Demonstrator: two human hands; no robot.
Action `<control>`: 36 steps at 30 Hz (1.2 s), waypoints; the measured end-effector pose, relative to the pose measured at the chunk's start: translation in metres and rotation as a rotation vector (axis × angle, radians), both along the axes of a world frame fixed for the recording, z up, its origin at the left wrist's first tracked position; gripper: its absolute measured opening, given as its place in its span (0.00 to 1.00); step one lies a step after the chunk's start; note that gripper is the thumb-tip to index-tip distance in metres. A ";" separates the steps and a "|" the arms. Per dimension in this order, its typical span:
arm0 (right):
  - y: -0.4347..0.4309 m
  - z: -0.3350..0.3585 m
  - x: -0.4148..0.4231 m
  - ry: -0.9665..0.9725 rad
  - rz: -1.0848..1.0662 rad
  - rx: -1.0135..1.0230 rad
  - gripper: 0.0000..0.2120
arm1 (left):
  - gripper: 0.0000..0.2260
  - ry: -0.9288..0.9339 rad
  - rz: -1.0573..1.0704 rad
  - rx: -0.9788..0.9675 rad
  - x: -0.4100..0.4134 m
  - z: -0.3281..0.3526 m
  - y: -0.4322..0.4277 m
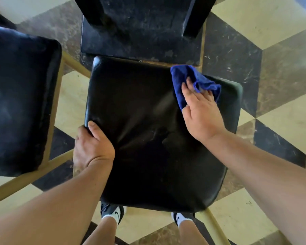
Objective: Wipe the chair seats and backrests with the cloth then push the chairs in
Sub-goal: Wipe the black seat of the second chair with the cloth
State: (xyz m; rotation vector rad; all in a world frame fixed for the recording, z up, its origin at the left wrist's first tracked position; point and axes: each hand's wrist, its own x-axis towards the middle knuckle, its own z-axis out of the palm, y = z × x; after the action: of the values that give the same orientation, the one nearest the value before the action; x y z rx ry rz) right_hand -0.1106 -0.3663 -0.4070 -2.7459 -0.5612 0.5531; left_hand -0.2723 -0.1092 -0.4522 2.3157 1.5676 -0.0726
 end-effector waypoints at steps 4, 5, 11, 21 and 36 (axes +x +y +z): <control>0.049 0.001 -0.035 0.080 0.245 0.067 0.32 | 0.34 0.007 0.000 -0.025 -0.001 0.000 0.002; 0.047 0.002 -0.053 0.119 0.371 0.066 0.32 | 0.34 0.006 -0.001 -0.032 -0.001 0.000 0.003; -0.003 -0.004 -0.033 0.112 0.502 0.029 0.30 | 0.33 -0.007 0.007 -0.035 -0.001 0.000 0.002; -0.002 0.011 -0.091 0.183 0.702 -0.052 0.32 | 0.33 0.026 0.010 -0.051 -0.001 0.001 0.001; 0.001 -0.004 -0.095 0.076 1.038 0.020 0.32 | 0.34 0.012 0.002 -0.028 0.000 0.000 0.001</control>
State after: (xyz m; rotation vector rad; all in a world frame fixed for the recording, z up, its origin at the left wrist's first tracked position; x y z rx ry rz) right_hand -0.2052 -0.3648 -0.4113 -2.2032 -1.9472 0.8229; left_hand -0.2718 -0.1078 -0.4524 2.2965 1.5640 -0.1076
